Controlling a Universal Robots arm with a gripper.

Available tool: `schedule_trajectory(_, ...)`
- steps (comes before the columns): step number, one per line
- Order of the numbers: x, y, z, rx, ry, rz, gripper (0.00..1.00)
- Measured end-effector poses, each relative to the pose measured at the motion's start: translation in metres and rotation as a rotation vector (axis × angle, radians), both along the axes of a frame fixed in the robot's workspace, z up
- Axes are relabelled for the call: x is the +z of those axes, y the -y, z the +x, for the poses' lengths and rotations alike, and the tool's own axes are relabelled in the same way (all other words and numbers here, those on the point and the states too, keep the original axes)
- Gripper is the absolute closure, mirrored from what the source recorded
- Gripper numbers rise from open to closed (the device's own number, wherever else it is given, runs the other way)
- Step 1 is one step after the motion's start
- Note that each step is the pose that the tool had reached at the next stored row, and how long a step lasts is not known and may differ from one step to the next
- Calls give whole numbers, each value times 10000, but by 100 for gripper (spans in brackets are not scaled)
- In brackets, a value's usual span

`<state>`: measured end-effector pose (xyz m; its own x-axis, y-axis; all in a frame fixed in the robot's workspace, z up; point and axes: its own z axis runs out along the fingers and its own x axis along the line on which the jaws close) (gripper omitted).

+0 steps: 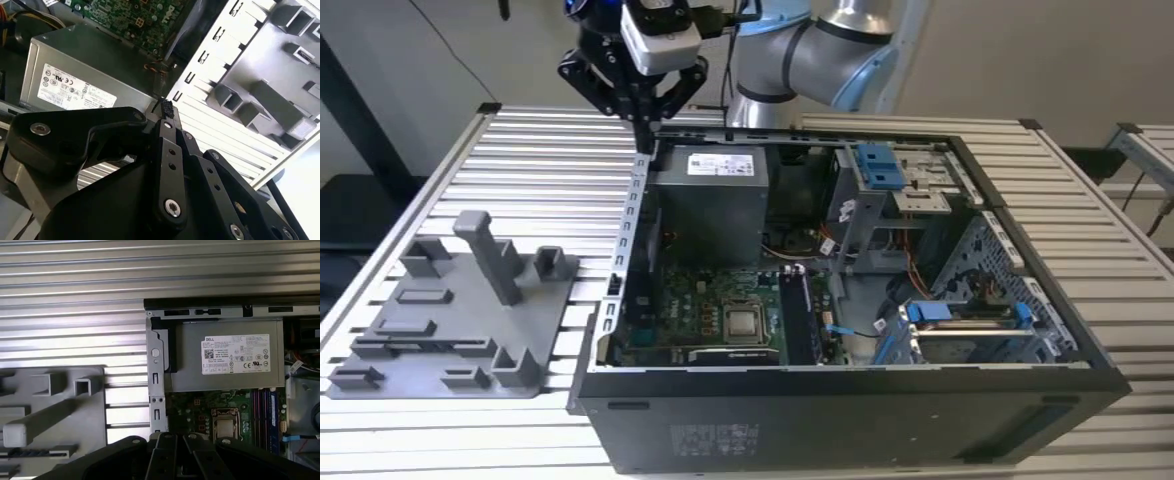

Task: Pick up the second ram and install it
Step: 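Reach for the second ram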

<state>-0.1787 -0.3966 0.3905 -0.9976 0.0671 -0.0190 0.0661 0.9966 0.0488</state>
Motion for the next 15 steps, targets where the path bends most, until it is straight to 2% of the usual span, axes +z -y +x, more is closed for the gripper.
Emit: schedule_trajectory(15,-10,0,-127,0,0,0,89)
